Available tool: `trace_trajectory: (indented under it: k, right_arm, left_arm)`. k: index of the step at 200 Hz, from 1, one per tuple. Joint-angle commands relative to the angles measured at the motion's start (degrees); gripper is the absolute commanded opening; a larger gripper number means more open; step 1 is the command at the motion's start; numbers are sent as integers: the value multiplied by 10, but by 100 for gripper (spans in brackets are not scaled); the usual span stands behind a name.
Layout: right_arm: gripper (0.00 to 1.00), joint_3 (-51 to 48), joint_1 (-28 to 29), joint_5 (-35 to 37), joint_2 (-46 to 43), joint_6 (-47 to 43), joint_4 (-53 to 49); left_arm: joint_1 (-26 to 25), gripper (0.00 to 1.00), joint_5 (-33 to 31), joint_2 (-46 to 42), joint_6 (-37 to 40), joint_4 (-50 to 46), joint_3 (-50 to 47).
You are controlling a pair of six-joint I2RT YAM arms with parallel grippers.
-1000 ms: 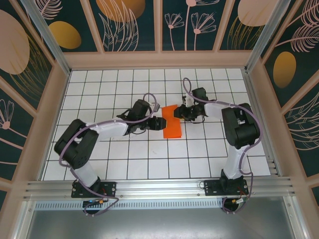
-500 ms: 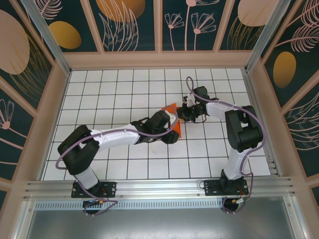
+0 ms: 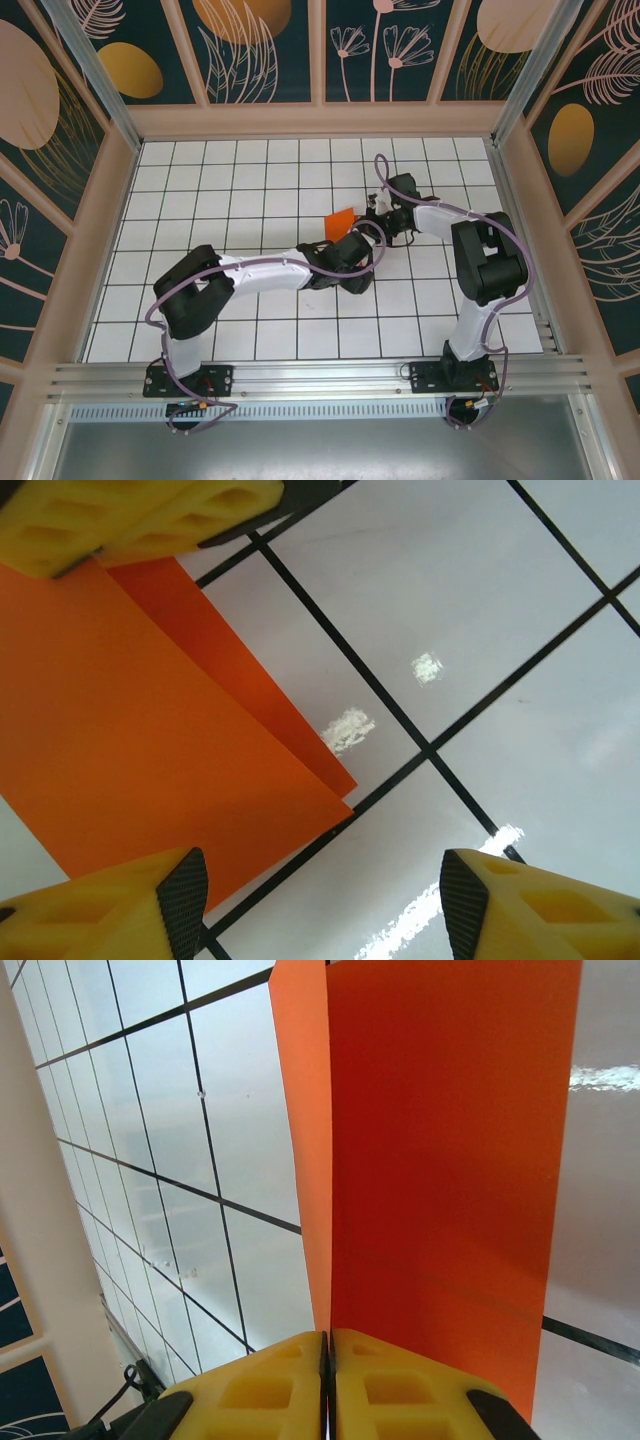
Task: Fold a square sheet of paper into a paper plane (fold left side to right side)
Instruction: Fold the triangle a second time at the center of the table.
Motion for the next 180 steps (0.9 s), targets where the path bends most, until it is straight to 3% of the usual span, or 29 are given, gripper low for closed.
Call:
trace_trajectory:
  k: [1, 29, 122, 180]
  right_arm:
    - [11, 14, -2, -16, 1, 10, -8]
    - [11, 13, -2, -15, 2, 11, -8]
    - [13, 28, -1, 13, 12, -13, -39]
    - [19, 33, -2, 19, -8, -23, -37]
  left_arm:
    - [-7, 65, -51, 26, -9, -40, 35]
    - [-11, 61, -66, 42, -7, -47, 55]
    - [-11, 18, -50, 16, -5, -46, 57]
    - [2, 0, 8, 2, -19, -35, 48]
